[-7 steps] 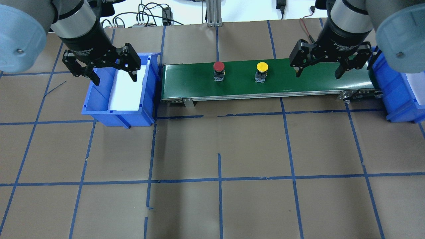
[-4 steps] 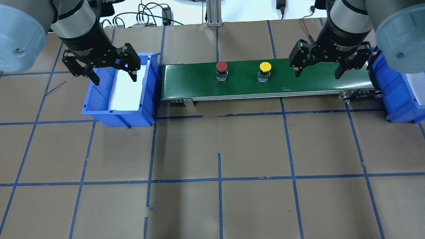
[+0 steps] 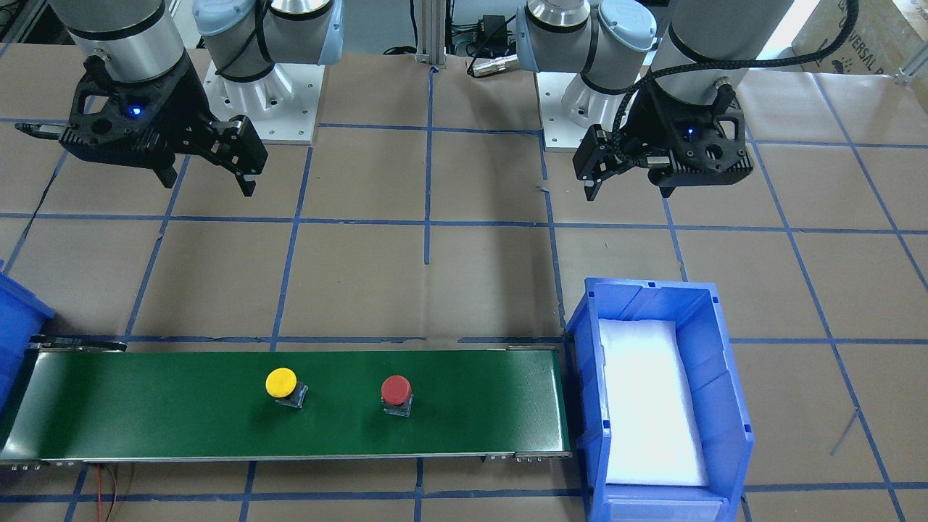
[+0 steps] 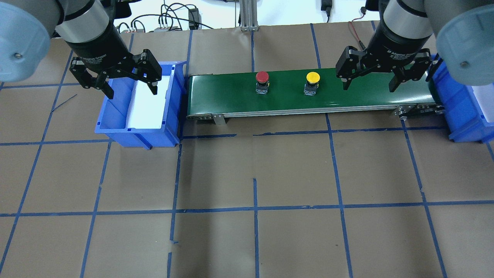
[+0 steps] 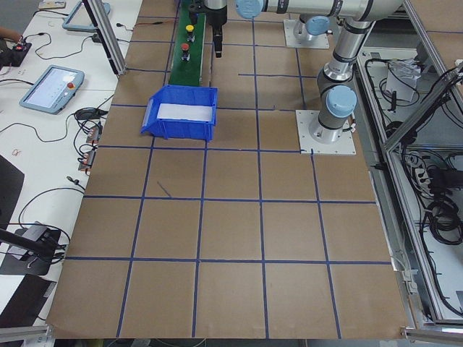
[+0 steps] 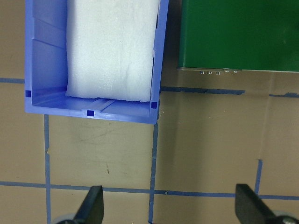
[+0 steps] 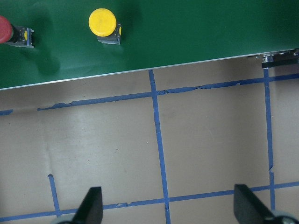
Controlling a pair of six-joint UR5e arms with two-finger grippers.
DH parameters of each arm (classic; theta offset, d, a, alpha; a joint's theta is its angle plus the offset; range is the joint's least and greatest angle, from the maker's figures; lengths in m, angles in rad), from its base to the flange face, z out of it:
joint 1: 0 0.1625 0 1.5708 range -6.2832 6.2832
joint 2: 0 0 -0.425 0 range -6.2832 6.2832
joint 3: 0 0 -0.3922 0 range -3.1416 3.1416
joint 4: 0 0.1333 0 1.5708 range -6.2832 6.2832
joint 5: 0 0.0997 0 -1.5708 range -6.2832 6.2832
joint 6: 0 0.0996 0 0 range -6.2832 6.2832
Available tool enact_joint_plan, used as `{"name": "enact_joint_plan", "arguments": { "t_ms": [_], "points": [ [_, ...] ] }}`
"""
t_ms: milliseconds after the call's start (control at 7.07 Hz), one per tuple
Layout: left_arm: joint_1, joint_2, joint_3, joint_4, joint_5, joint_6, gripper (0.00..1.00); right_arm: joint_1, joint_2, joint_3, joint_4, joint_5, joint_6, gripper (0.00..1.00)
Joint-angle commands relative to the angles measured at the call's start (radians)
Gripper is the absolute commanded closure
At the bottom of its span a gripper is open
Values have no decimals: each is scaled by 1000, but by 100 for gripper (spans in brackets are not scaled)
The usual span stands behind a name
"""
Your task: Transport two buttons from left to right
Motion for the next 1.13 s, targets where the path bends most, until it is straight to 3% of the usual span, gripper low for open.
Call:
{"name": "enact_joint_plan", "arguments": {
  "t_ms": [0, 707, 990],
  "points": [
    [5, -5, 19, -11, 2, 1, 0, -4, 1, 1, 2, 0, -2, 0],
    [21, -30, 51, -15, 24, 3, 0, 4, 1, 0, -1, 0, 1, 0],
    [69, -27, 45, -31, 18, 90, 0, 4, 1, 0, -1, 0, 1, 0]
  ]
}}
